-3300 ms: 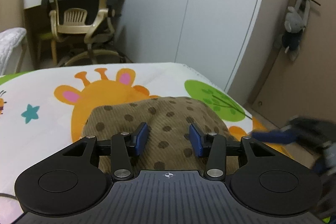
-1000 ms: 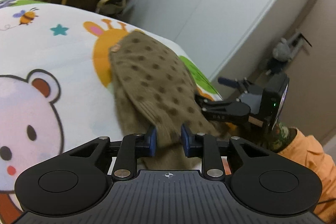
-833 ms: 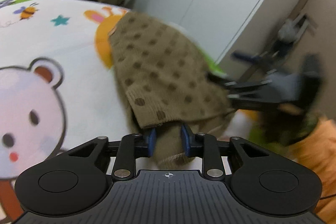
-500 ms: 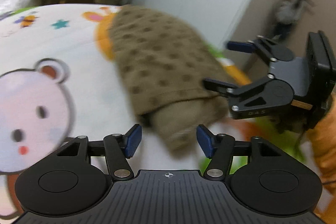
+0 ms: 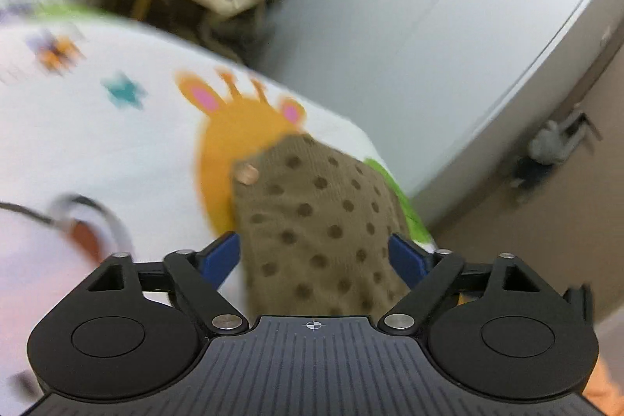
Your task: Fold clothes
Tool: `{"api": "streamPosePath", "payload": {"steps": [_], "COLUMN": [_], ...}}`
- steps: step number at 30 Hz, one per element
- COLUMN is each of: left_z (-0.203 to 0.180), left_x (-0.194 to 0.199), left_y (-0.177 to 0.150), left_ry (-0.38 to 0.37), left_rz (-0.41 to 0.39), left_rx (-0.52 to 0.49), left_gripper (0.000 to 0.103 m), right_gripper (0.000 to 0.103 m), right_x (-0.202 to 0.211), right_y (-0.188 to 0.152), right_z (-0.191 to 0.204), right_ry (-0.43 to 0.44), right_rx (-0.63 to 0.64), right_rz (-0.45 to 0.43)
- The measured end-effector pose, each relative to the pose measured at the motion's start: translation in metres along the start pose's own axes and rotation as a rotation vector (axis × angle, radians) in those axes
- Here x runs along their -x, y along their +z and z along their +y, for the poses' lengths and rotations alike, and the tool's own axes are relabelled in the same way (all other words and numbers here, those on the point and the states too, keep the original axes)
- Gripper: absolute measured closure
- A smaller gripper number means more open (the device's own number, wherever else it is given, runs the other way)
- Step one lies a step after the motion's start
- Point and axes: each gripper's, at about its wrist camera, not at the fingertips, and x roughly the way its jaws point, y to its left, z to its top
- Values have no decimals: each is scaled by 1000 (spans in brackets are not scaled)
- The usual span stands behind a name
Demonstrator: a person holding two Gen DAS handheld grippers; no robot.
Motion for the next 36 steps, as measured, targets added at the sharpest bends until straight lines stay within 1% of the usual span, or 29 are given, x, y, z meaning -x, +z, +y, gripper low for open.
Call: {"api": "streamPosePath", "payload": {"steps": [1,3,5,6,8,11,14,15,17,19,20,21,22,24,27,28,31,34,36], "left_z": [5,8,11,11,2,-2,-6,-7,-10,-13,-14,-16,-17,-19,-14,-12,-8,-1,6], "left_x": [-16,-41,-53,-53,-51,-50,-49,-48,-48,-47,-47,-46,-46,-44,-45,-46,-45,-44,-39], "left_y": [5,2,-3,-5,-7,-9,-11,-12,-13,-14,-15,-16,-16,-18,-19,-19,-21,-23,-22], "left_ry": [-30,-9,-6,-3,31,50,70,77,90,103,110,117,123,129,115,108,63,26,10], "left_rz": [36,80,87,73,57,55,52,51,49,48,47,46,45,45,51,52,49,36,23], "left_rx": [25,23,32,35,3,-30,-63,-74,-96,-118,-129,-140,-151,-164,-136,-124,-95,-69,-49], "left_gripper": [11,10,13,18,22,24,24,24,23,23,23,22,21,17,14,13,13,21,25], "right_gripper": [2,1,1,1,1,1,1,1,1,1,1,1,1,1,1,1,1,1,1], "right_x": [0,2,3,4,7,8,-9,-19,-48,-83,-95,-98,-99,-86,-65,-60,-61,-65,-67], "right_y": [-1,-5,-7,-5,4,29,58,67,80,80,80,77,75,68,53,49,36,23,20], "right_z": [-2,-4,-7,-9,-17,-37,-56,-62,-69,-64,-64,-67,-71,-77,-83,-83,-74,-64,-57], "right_ry": [6,17,28,31,29,38,-17,-23,1,-55,-72,-71,-70,-49,-3,6,0,-6,-12], "right_rx": [-6,-13,-6,-1,-13,-112,-188,-209,-223,-153,-139,-166,-200,-263,-335,-348,-331,-320,-336], "right_rz": [5,17,23,21,-13,-105,-171,-176,-127,-48,-21,-18,-15,-9,0,6,48,83,74]}}
